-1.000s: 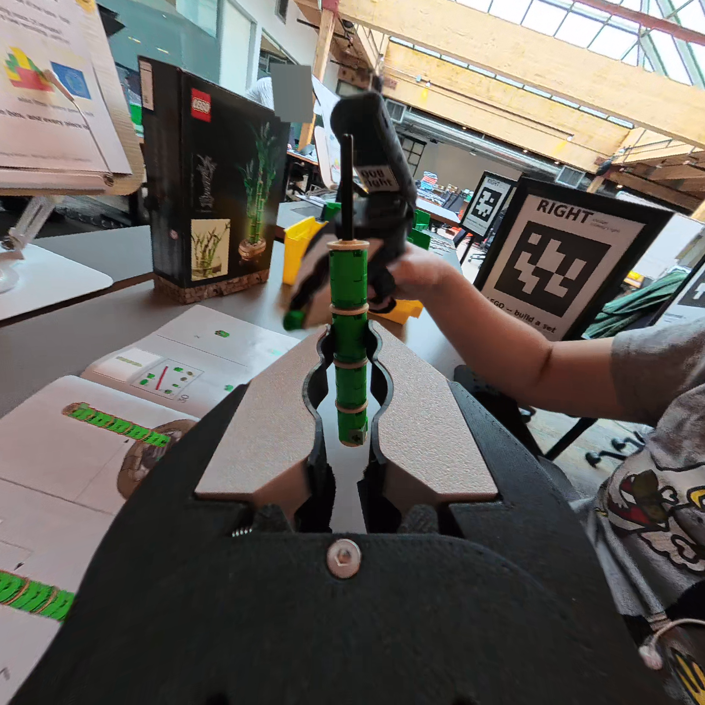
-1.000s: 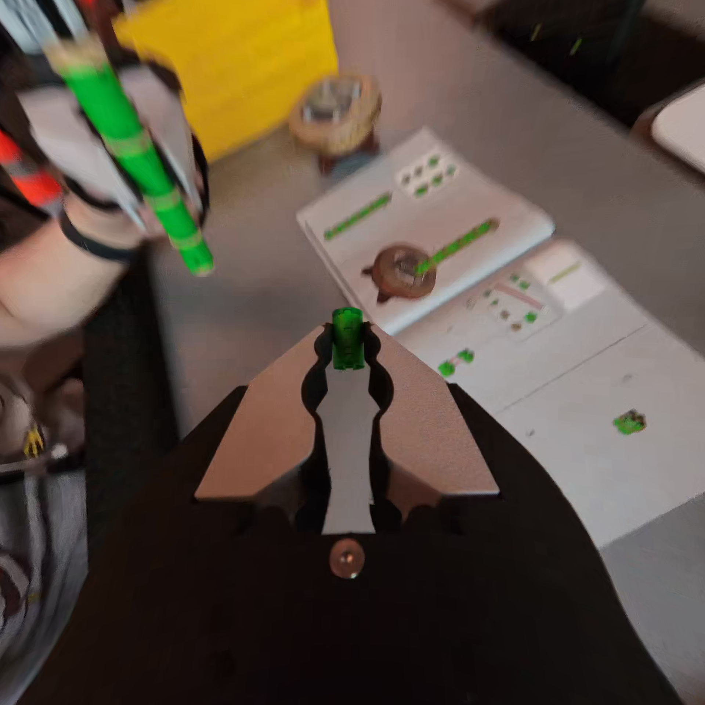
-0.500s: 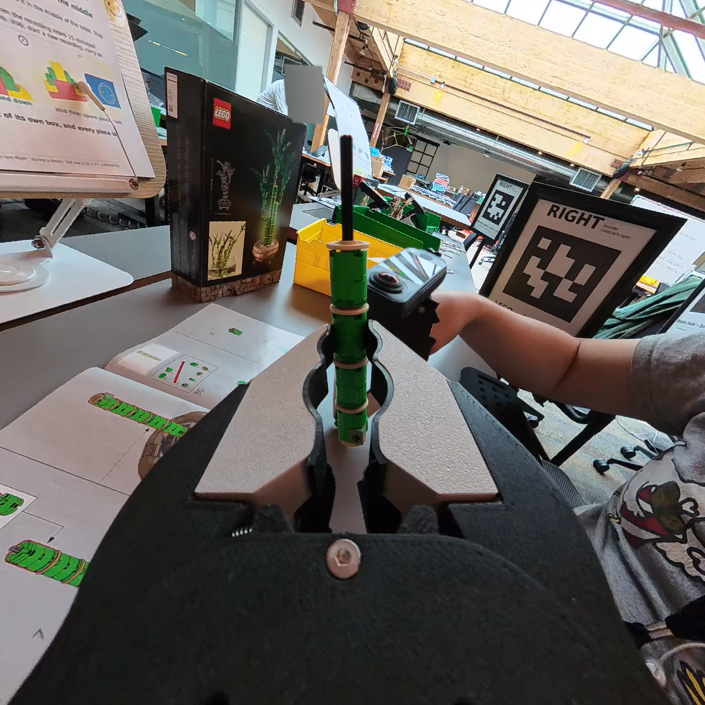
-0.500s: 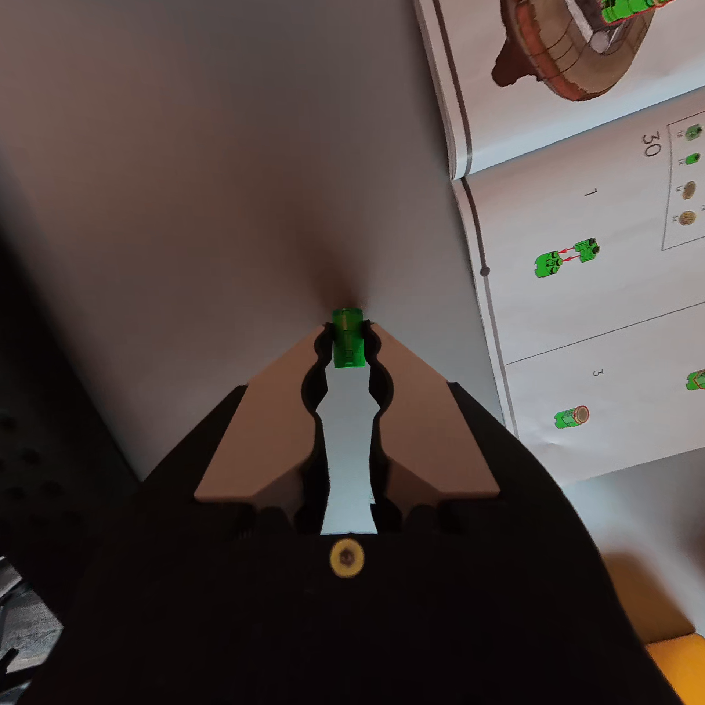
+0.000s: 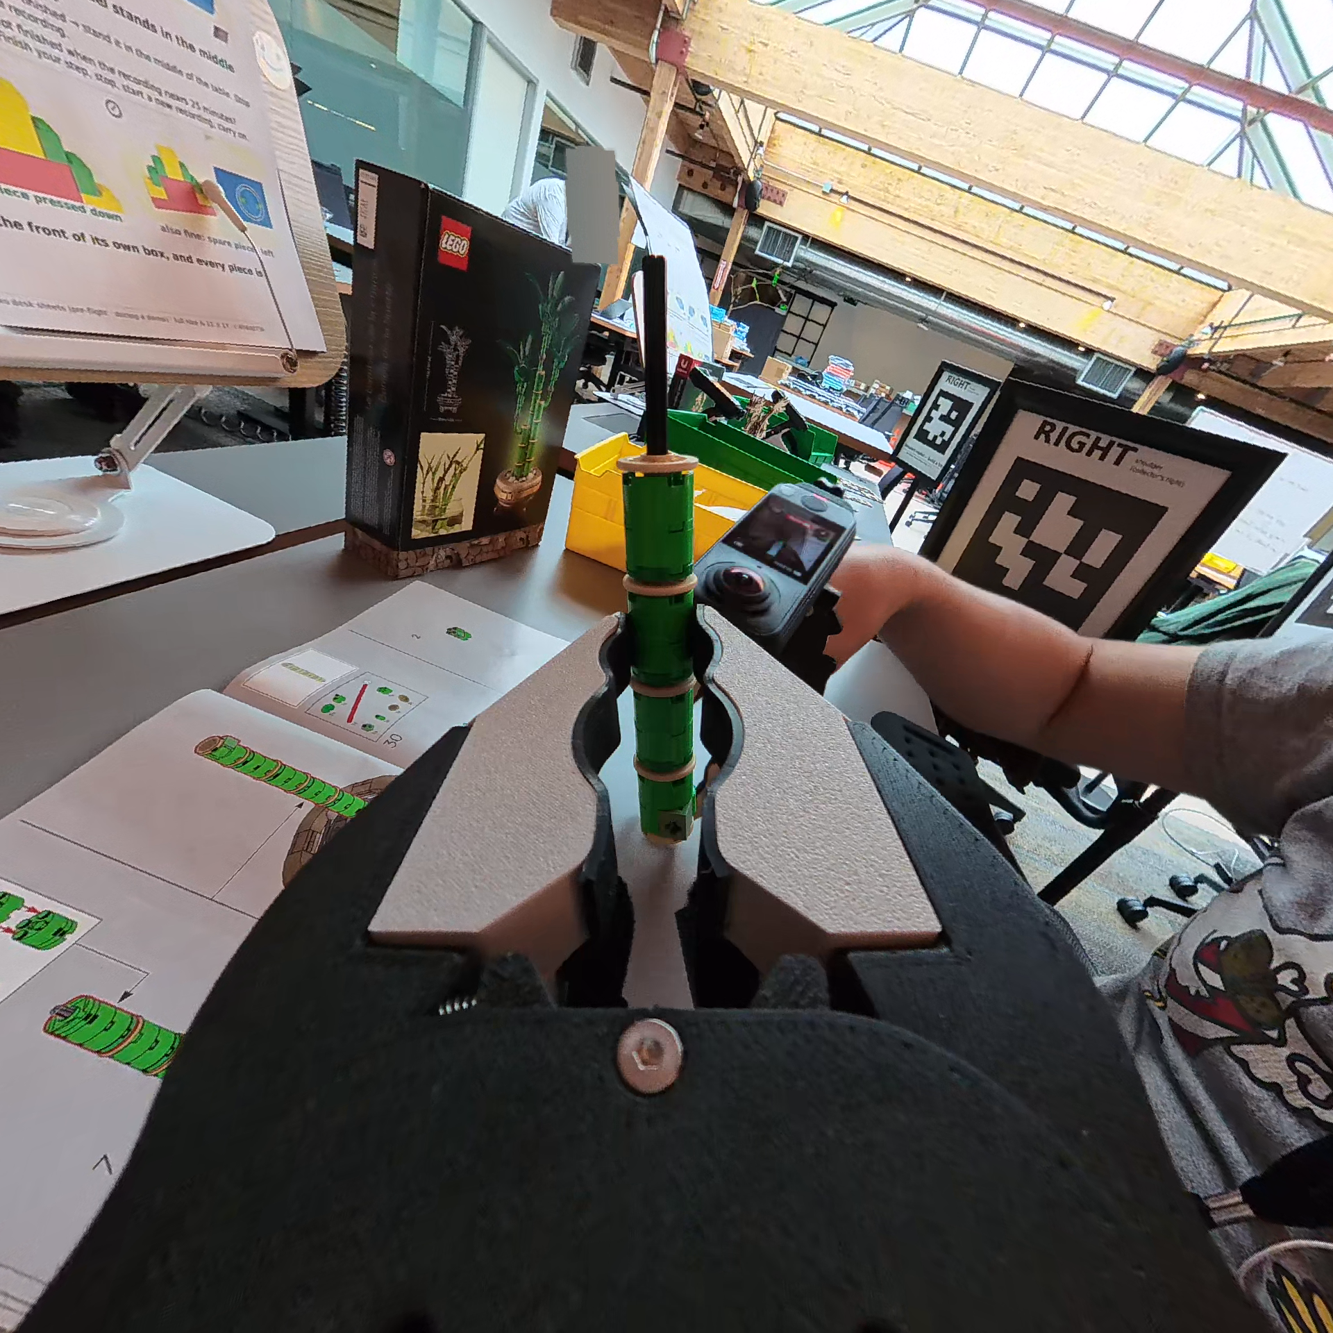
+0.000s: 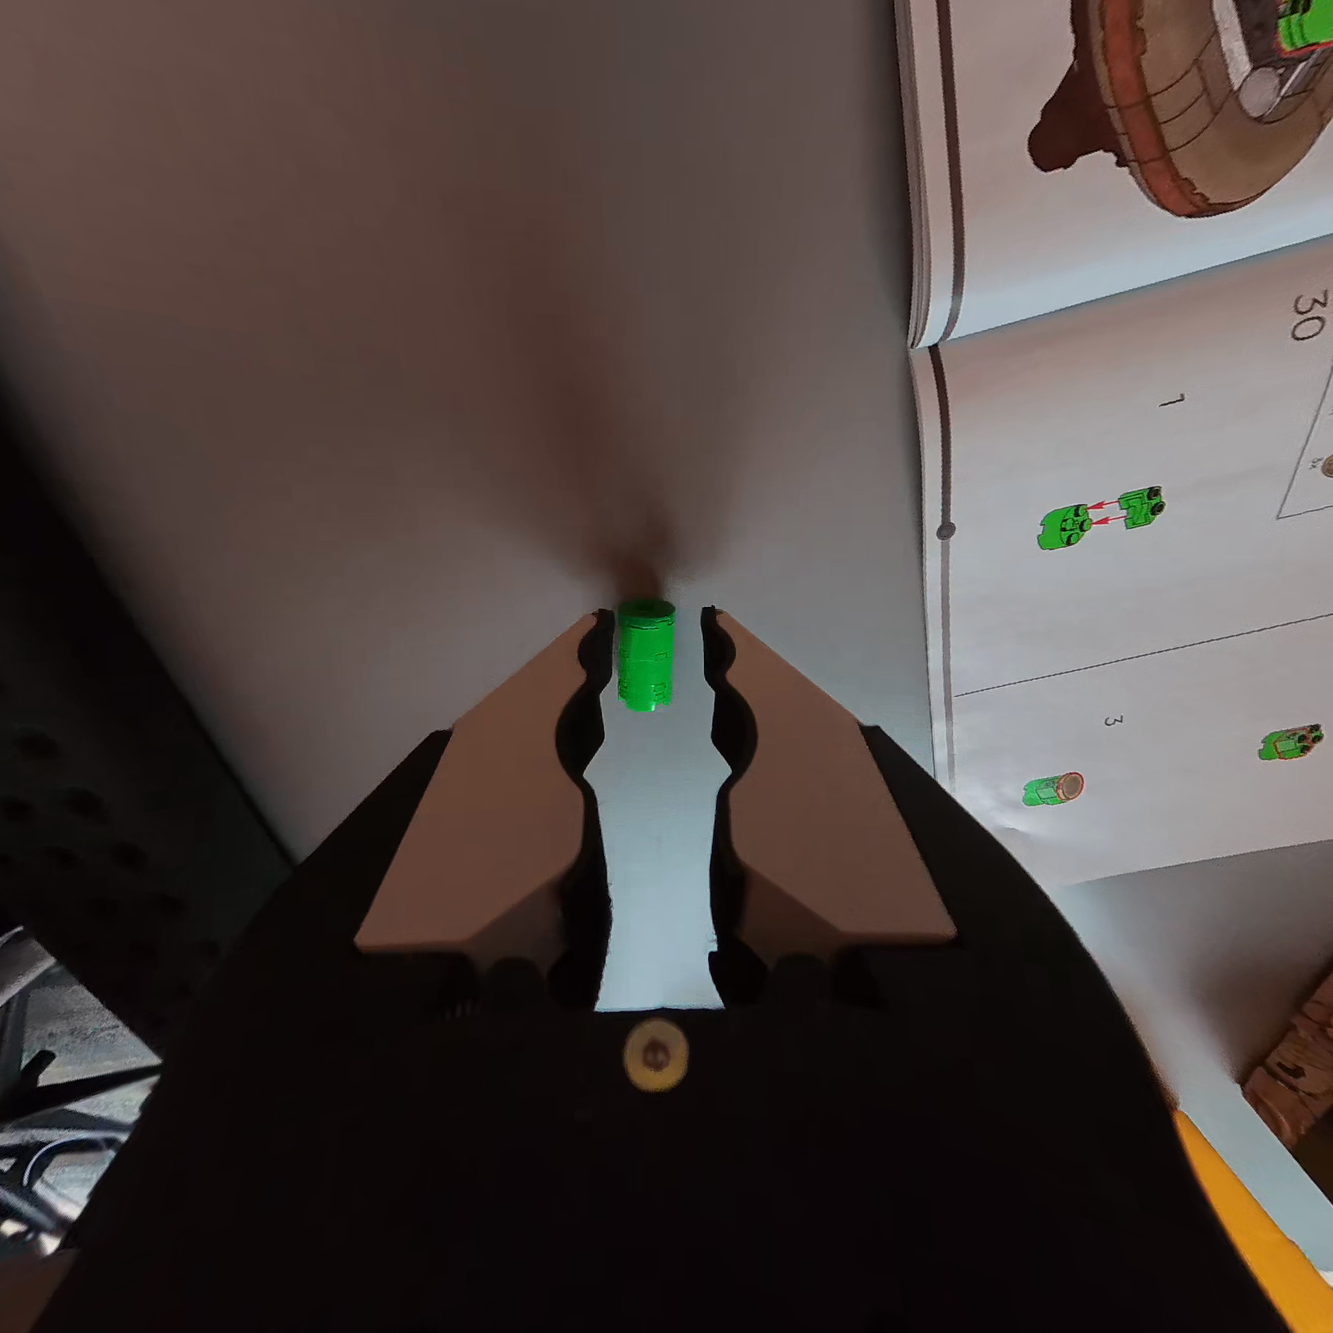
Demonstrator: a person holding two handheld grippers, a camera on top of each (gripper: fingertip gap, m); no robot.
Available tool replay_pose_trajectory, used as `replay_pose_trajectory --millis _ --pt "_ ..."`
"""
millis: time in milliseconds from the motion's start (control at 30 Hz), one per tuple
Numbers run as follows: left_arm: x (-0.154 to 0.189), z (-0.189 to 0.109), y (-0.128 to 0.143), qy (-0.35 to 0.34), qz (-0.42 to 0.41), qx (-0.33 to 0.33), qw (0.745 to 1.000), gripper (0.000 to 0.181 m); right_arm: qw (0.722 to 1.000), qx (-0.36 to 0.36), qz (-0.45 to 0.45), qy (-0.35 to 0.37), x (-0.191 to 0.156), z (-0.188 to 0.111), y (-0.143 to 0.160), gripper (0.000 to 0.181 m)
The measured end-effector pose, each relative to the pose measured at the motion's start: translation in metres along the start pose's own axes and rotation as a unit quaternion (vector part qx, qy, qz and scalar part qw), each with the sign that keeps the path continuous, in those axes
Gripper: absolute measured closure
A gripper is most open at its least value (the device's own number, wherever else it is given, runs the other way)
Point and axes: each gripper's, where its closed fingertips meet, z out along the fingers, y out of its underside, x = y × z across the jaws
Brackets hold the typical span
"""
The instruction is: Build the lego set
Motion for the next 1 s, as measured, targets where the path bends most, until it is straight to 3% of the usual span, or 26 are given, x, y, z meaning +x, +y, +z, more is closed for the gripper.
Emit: replay_pose_trajectory --millis 33,233,833,1000 --pt "0.000 0.000 0.000 0.000 0.000 0.000 1.000 0.167 1.000 -0.010 -0.002 -0.001 0.000 0.000 0.001 0.157" --pt "-0.001 -0.001 0.000 0.000 -0.003 -0.001 1.000 0.167 0.999 -0.033 -0.014 -0.008 -0.004 0.000 -0.001 0.167" --pt "-0.001 -0.002 -0.001 -0.001 -0.002 0.000 1.000 0.167 1.000 0.002 -0.009 -0.007 -0.002 -0.014 -0.002 0.163" --pt "-0.002 -0.001 0.000 -0.001 -0.003 -0.001 1.000 0.167 1.000 -0.014 -0.007 -0.007 0.002 -0.003 0.005 0.158"
